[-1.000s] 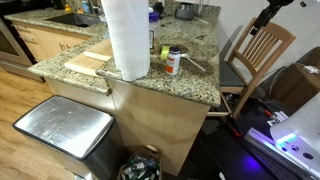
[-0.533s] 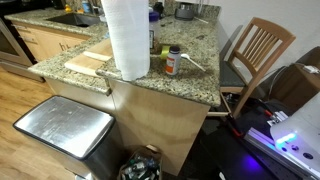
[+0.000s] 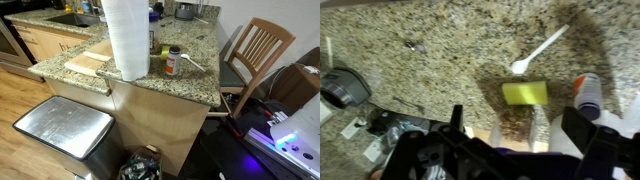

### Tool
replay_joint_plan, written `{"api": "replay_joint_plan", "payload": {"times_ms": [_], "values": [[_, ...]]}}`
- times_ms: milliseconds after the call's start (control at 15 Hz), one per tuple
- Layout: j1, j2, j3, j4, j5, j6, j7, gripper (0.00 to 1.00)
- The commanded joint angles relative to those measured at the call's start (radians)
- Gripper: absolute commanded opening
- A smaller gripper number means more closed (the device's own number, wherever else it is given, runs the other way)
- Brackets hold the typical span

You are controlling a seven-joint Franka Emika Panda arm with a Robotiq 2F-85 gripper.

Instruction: Pick the bottle and move it to the right on the counter

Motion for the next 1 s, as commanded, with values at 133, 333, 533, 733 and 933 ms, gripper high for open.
{"api": "replay_joint_plan", "payload": {"times_ms": [133, 333, 533, 733, 933], "values": [[0.208, -0.052, 0.029, -0.081, 0.137, -0.028, -0.056, 1.00], [0.186, -0.042, 0.036, -0.061, 0.123, -0.011, -0.014, 1.00], [0.176, -0.028, 0.037, -0.020, 0.089, -0.141, -0.053, 1.00], [0.206, -0.018, 0.012, -0.001, 0.112, -0.214, -0.118, 1.00], [0.174, 0.172, 0.029, 0.042, 0.144, -0.046, -0.117, 1.00]]}}
